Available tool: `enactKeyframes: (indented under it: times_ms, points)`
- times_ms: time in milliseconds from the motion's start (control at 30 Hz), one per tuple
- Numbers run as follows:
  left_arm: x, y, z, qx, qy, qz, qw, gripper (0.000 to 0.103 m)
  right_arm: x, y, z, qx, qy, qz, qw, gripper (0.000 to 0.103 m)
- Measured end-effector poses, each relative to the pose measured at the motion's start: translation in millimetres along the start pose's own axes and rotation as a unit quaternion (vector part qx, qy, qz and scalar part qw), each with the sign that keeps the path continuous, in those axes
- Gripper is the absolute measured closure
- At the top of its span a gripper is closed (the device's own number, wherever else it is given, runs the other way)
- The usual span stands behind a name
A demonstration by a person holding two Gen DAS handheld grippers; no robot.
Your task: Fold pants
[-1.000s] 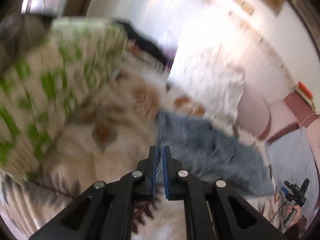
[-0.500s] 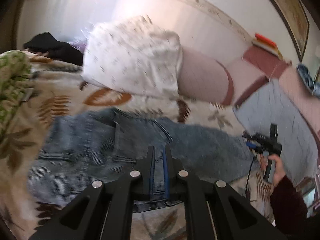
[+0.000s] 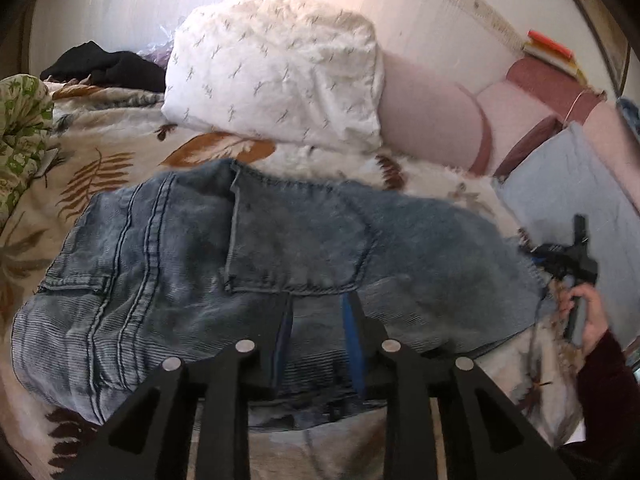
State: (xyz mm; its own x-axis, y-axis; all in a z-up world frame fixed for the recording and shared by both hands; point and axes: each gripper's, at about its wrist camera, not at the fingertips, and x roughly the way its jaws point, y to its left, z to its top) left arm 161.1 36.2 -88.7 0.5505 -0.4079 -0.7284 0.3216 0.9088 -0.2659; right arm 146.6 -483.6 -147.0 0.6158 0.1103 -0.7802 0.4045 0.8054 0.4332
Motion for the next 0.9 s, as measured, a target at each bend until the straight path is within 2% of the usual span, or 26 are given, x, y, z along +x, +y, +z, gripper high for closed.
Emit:
enactKeyframes:
  times_ms: [67, 167, 267, 333, 367, 400, 500, 533, 567, 633, 667, 700, 733, 767, 800, 833, 900]
  points:
    - [9, 4, -4, -0.002, 0.022, 0.007, 0.9997, 0.075, -4, 4, 0, -0.01, -0.015, -0.012, 1.0, 0.093]
    - [12, 6, -10, -0.003, 0.033, 0.01, 0.9994, 0.075, -10, 6, 3, -0.009, -0.037, -0.027, 0.999, 0.095]
    - [11, 1, -12, 0.01, 0.036, 0.018, 0.9991, 0.073, -22, 6, 7, -0.02, -0.076, -0.082, 0.994, 0.096]
    - [12, -2, -13, 0.021, 0.038, 0.023, 0.9988, 0.071, -27, -3, 9, -0.007, -0.085, -0.103, 0.991, 0.096]
    - [13, -4, -13, 0.025, 0.038, 0.026, 0.9986, 0.071, -26, -11, 10, 0.008, -0.078, -0.097, 0.992, 0.096]
    - [13, -4, -13, 0.027, 0.039, 0.028, 0.9985, 0.071, -23, -16, 10, 0.013, -0.057, -0.068, 0.996, 0.095]
    - [13, -3, -13, 0.027, 0.039, 0.028, 0.9985, 0.071, -21, 0, 10, -0.016, -0.044, -0.043, 0.998, 0.092]
    - [13, -3, -13, 0.027, 0.04, 0.027, 0.9985, 0.071, -19, 4, 11, -0.017, -0.041, -0.037, 0.998, 0.083]
    - [13, -3, -13, 0.027, 0.041, 0.027, 0.9984, 0.071, -17, 7, 11, -0.017, -0.037, -0.032, 0.999, 0.063]
    - [12, -3, -14, 0.031, 0.041, 0.028, 0.9983, 0.071, -11, 13, 10, -0.023, -0.038, -0.031, 0.999, 0.04]
    - [13, -4, -14, 0.032, 0.041, 0.028, 0.9982, 0.071, -7, 15, 10, -0.028, -0.036, -0.038, 0.998, 0.04]
    - [13, -4, -15, 0.033, 0.041, 0.029, 0.9982, 0.071, 0, 15, 9, -0.032, -0.028, -0.04, 0.998, 0.041]
    - [13, -4, -15, 0.034, 0.041, 0.03, 0.9981, 0.07, 6, 15, 9, -0.033, -0.017, -0.038, 0.999, 0.05]
    - [13, -5, -15, 0.035, 0.042, 0.03, 0.998, 0.07, 12, 16, 8, -0.034, -0.004, -0.038, 0.999, 0.064]
    - [13, -5, -15, 0.037, 0.043, 0.031, 0.9979, 0.07, 17, 18, 7, -0.043, -0.001, -0.052, 0.998, 0.068]
    - [13, -4, -15, 0.037, 0.043, 0.031, 0.9979, 0.07, 16, 22, 5, -0.059, -0.003, -0.058, 0.997, 0.079]
    - [14, -4, -14, 0.032, 0.044, 0.03, 0.998, 0.07, 11, 28, 5, -0.077, -0.003, -0.069, 0.995, 0.088]
